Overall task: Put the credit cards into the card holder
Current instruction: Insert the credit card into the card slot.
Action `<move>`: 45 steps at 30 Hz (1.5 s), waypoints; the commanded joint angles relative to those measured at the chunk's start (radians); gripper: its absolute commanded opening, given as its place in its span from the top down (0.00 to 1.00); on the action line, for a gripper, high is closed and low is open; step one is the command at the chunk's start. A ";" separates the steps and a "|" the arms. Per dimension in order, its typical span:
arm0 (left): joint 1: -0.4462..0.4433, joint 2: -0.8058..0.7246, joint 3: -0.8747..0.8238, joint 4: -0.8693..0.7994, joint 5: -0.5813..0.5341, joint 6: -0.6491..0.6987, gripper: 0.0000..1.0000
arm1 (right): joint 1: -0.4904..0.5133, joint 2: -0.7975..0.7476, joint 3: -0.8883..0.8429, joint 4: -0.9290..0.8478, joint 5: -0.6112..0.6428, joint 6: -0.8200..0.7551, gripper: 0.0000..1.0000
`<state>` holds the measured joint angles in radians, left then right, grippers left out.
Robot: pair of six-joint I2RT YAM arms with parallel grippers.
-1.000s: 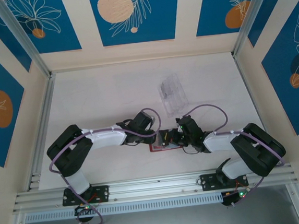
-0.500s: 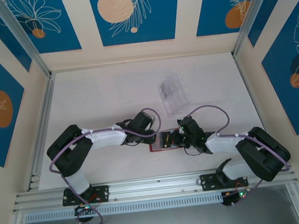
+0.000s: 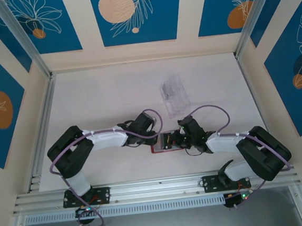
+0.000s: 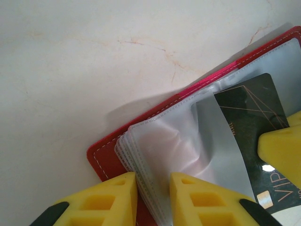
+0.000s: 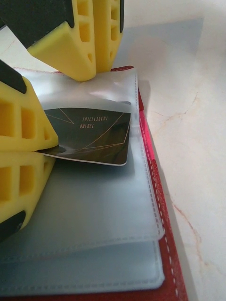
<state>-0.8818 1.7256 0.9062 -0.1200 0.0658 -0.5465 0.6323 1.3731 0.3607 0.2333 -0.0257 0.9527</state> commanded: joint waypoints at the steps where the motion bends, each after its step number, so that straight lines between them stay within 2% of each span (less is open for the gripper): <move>1: -0.016 0.032 -0.015 -0.062 0.004 0.018 0.77 | 0.007 0.081 -0.025 -0.253 -0.012 -0.042 1.00; 14: -0.017 0.008 -0.050 -0.040 -0.009 0.000 0.76 | 0.026 0.142 -0.025 -0.143 -0.045 -0.004 1.00; 18: -0.017 -0.031 -0.079 -0.029 -0.047 -0.012 0.70 | 0.032 0.183 -0.023 -0.097 -0.062 0.005 1.00; 24: -0.016 -0.029 -0.082 -0.023 -0.036 -0.009 0.70 | 0.038 0.204 -0.014 -0.075 -0.077 -0.004 0.99; 29: -0.017 -0.028 -0.085 -0.017 -0.036 -0.015 0.71 | 0.040 0.167 -0.010 -0.111 -0.076 -0.024 0.90; 37: -0.016 -0.024 -0.089 -0.016 -0.041 -0.016 0.71 | 0.037 0.042 0.009 -0.264 -0.043 -0.071 0.68; 45: -0.016 -0.019 -0.081 -0.015 -0.038 -0.018 0.71 | 0.018 -0.004 0.058 -0.379 -0.029 -0.118 0.61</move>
<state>-0.8871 1.6848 0.8474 -0.0826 0.0330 -0.5514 0.6586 1.3571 0.4343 0.0967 -0.0933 0.8722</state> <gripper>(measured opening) 0.290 0.390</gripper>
